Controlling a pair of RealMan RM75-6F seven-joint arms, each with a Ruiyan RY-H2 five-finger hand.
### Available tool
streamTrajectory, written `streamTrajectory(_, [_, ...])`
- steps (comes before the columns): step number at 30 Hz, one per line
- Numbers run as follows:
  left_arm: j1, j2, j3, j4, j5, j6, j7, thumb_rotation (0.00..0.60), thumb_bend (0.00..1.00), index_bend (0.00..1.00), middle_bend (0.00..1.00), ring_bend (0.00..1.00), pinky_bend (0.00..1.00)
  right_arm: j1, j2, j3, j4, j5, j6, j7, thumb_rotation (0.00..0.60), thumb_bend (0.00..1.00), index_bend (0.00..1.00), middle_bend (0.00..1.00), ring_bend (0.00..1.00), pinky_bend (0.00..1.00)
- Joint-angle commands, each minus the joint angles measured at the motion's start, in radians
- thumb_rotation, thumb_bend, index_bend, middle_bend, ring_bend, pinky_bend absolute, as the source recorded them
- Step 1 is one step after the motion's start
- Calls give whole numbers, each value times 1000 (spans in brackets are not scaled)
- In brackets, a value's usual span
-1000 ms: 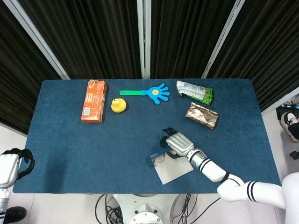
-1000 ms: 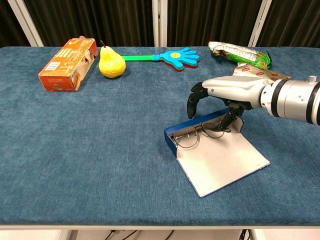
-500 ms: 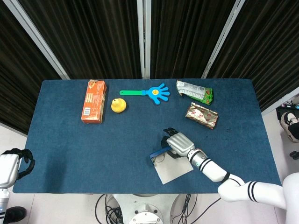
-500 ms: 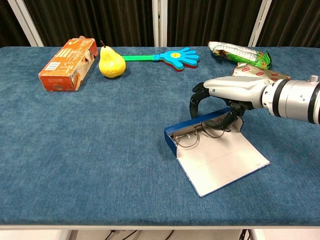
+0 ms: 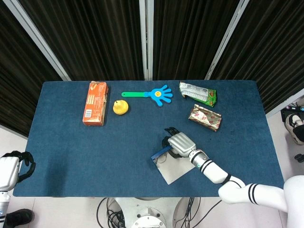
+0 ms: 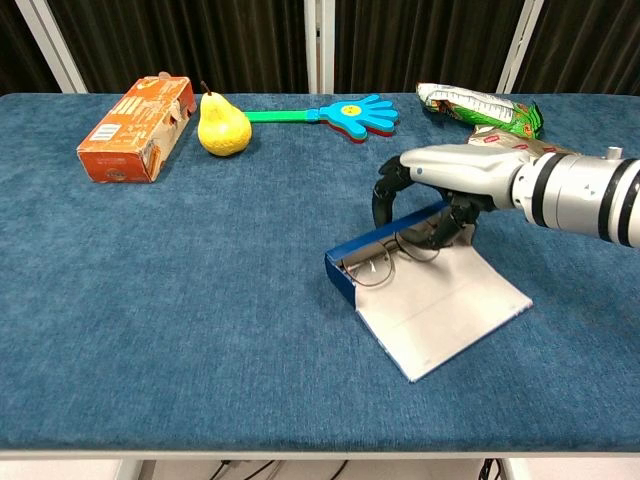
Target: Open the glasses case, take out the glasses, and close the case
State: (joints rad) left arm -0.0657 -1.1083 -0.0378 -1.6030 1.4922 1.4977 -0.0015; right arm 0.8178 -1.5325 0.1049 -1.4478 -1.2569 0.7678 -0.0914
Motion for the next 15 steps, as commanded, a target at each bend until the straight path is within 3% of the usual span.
streamTrajectory(1, [0,0,0,0,0,0,0,600,380,608,629,457,514,4,-25,22,25,8,22,-12,600,472,622,363,0,0])
streamTrajectory(9, [0,1,0,-1,-1,0,-2,600,380,608,629,457,514,29,-189,84,190,25,130,-99,600,458,627,361,0,0])
streamTrajectory(15, [0,2,0,0,0,-1,-11,600,380,608,629,458,514,20,-310,89,331,-36,242,-73,600,456,628,362,0,0])
